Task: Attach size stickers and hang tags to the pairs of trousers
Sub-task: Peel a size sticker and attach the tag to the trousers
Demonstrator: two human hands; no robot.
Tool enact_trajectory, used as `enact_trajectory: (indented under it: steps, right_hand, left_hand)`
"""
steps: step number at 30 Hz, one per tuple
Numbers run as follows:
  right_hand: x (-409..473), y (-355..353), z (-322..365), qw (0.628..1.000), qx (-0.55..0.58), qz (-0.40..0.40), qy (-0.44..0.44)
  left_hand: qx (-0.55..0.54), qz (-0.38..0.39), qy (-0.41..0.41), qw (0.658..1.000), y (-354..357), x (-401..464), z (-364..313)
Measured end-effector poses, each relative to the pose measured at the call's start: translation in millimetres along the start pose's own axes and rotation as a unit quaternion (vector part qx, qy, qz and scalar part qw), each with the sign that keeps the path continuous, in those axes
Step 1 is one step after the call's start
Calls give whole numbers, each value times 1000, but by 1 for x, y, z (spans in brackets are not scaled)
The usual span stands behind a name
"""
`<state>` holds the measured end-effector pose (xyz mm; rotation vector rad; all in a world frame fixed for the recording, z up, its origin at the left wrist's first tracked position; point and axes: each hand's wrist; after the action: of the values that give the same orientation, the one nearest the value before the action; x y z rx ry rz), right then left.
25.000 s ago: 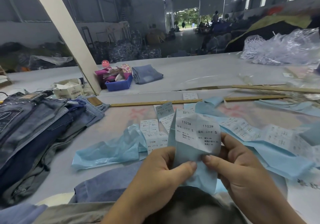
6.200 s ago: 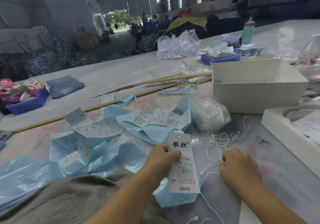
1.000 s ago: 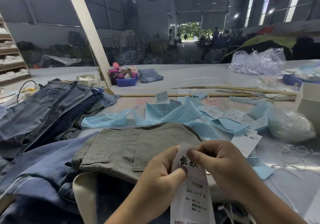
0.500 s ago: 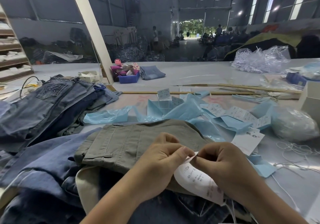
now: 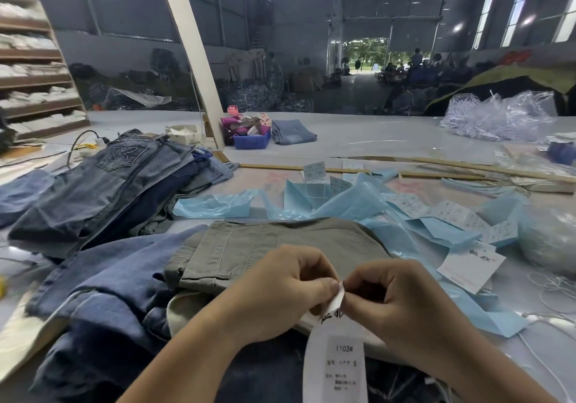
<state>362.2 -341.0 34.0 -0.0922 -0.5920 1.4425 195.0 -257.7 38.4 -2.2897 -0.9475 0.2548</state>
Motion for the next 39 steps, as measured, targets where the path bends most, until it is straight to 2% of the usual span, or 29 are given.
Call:
enact_trajectory:
  steps: [6,9,13,17,20,24,31,33,36,39]
  right_hand:
    - [18,10,0,998,56,-14,-18]
    - [33,21,7,997,71,34,-5]
    - [56,33,11,991,110,70,26]
    - [74,50,11,986,102,110,70]
    - [82,63,10,984,94,127,86]
    - [88,74,7,985,64,133,91]
    - [95,92,4,989,-49,118,75]
    - [94,94,6,987,-76,131,60]
    - [92,98,10,982,-99,157,34]
    - [90,104,12,984,-108,140,7]
  left_hand:
    - [-35,-54,-2,998,-8,-9,9]
    - [-39,-77,11,996,-15,-12,17]
    - [17,-132,16,991,-36,-17,29]
    - [91,-158,17,983,-54,-22,43]
    - [108,-136,-11,985,-72,-27,55]
    - [229,-80,-65,968,-100,-45,77]
    - [343,-58,-63,935,-97,-47,82]
    - [321,-68,-74,942,-96,-44,81]
    - [225,-89,-105,965,-96,-41,82]
    - [130,-98,-121,979,-95,-39,79]
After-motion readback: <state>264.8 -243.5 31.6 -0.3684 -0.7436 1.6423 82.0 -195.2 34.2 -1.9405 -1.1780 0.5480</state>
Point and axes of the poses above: each hand's wrist, its own x-axis towards the middle knuckle, its own y-axis out of the palm, z = x × y, and after that the axes turned 12 degrees about x, right-handed
